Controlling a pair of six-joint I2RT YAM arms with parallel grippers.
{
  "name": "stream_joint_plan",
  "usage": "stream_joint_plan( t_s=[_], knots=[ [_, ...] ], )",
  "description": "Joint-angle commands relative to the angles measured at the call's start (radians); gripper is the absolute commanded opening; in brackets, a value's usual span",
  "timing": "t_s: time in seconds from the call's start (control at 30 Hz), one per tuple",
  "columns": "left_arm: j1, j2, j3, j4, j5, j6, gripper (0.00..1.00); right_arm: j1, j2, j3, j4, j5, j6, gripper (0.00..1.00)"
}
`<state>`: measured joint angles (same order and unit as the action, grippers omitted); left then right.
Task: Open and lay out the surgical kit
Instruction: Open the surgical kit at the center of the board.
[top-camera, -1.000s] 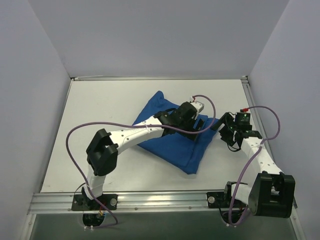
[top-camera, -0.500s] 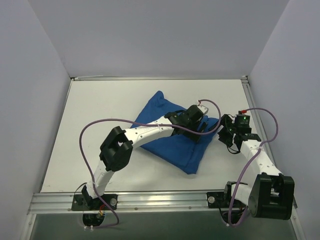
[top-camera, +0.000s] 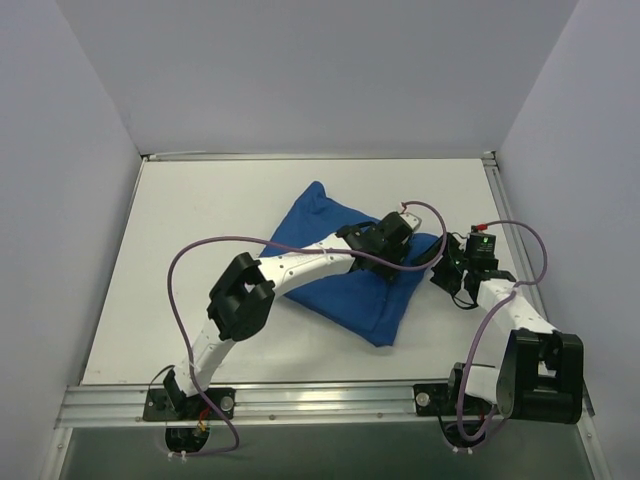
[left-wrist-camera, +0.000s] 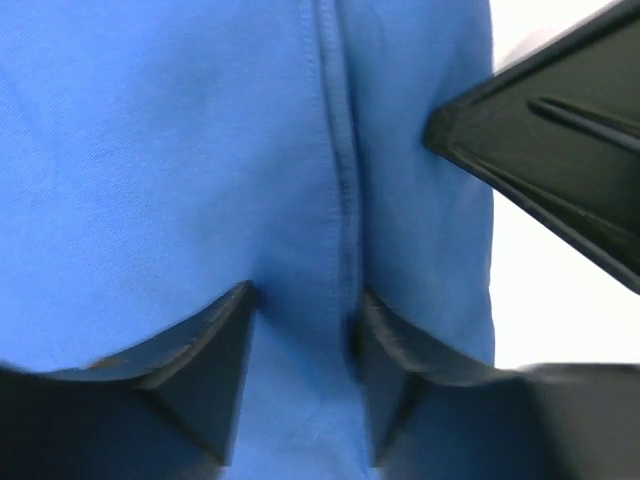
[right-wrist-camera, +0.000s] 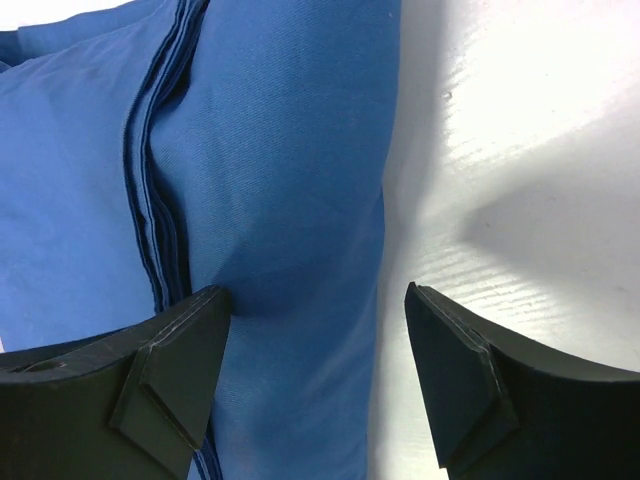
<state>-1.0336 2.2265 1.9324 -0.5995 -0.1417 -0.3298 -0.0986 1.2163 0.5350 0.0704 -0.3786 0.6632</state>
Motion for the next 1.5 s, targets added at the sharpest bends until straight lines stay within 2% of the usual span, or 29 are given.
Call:
stream_joint_plan(
  t_s=[0.0, 0.17, 0.23, 0.33, 0.47, 0.57, 0.67, 0.7, 0.83, 0.97, 1.07, 1.1, 1.13, 1.17, 1.2, 1.3, 1.33, 1.37, 1.43, 1.47],
  knots=[
    [0.001, 0.005, 0.042, -0.014, 0.001, 0.011, 0.47, 0.011, 0.025, -0.02, 0.032, -0.006, -0.001, 0.71],
    [0.029, -0.002, 0.034, -0.019, -0.001, 0.021, 0.25, 0.026, 0.063, -0.012, 0.058, -0.008, 0.001, 0.69],
    [0.044, -0.02, 0.025, -0.016, 0.005, 0.021, 0.11, 0.049, 0.084, -0.004, 0.078, -0.016, 0.004, 0.68],
    [0.084, -0.05, 0.016, -0.006, 0.033, 0.023, 0.03, 0.086, 0.135, 0.013, 0.1, -0.006, 0.004, 0.68],
    [0.156, -0.079, 0.045, -0.032, 0.066, 0.035, 0.02, 0.114, 0.231, 0.055, 0.146, 0.0, 0.016, 0.65],
    [0.254, -0.134, 0.05, -0.045, 0.103, 0.047, 0.02, 0.14, 0.304, 0.114, 0.19, -0.005, 0.022, 0.61],
    [0.394, -0.191, 0.069, -0.074, 0.142, 0.058, 0.02, 0.163, 0.393, 0.183, 0.198, 0.0, 0.029, 0.58],
    [0.479, -0.214, 0.082, -0.107, 0.142, 0.06, 0.02, 0.166, 0.416, 0.238, 0.195, -0.002, 0.029, 0.57],
    [0.69, -0.269, 0.146, -0.212, 0.183, 0.113, 0.02, 0.186, 0.54, 0.367, 0.181, -0.026, 0.038, 0.55],
    [0.886, -0.336, 0.172, -0.385, 0.09, 0.167, 0.02, 0.211, 0.6, 0.453, 0.163, -0.051, 0.046, 0.54],
    [1.027, -0.425, 0.107, -0.443, -0.088, 0.155, 0.02, 0.232, 0.615, 0.485, 0.161, -0.066, 0.046, 0.54],
    [1.081, -0.485, 0.041, -0.438, -0.131, 0.147, 0.1, 0.237, 0.617, 0.488, 0.16, -0.072, 0.039, 0.54],
    [1.112, -0.519, -0.007, -0.407, -0.137, 0.143, 0.35, 0.238, 0.614, 0.499, 0.158, -0.071, 0.033, 0.55],
    [1.144, -0.557, -0.063, -0.332, -0.144, 0.15, 0.65, 0.238, 0.611, 0.506, 0.141, -0.071, 0.024, 0.59],
    [1.15, -0.606, -0.131, -0.316, -0.153, 0.152, 0.84, 0.24, 0.608, 0.517, 0.126, -0.066, 0.009, 0.59],
    [1.138, -0.636, -0.155, -0.321, -0.138, 0.15, 0.91, 0.29, 0.551, 0.6, 0.004, -0.031, -0.141, 0.67],
    [1.129, -0.64, -0.147, -0.338, -0.159, 0.144, 0.98, 0.353, 0.536, 0.623, -0.033, 0.04, -0.23, 0.7],
    [1.115, -0.646, -0.141, -0.356, -0.182, 0.137, 0.94, 0.39, 0.522, 0.664, -0.109, 0.076, -0.269, 0.75],
    [1.058, -0.683, -0.124, -0.368, -0.241, 0.133, 0.94, 0.469, 0.497, 0.695, -0.15, 0.134, -0.324, 0.78],
    [1.044, -0.697, -0.122, -0.371, -0.319, 0.13, 0.94, 0.538, 0.491, 0.718, -0.17, 0.147, -0.356, 0.79]
  ],
)
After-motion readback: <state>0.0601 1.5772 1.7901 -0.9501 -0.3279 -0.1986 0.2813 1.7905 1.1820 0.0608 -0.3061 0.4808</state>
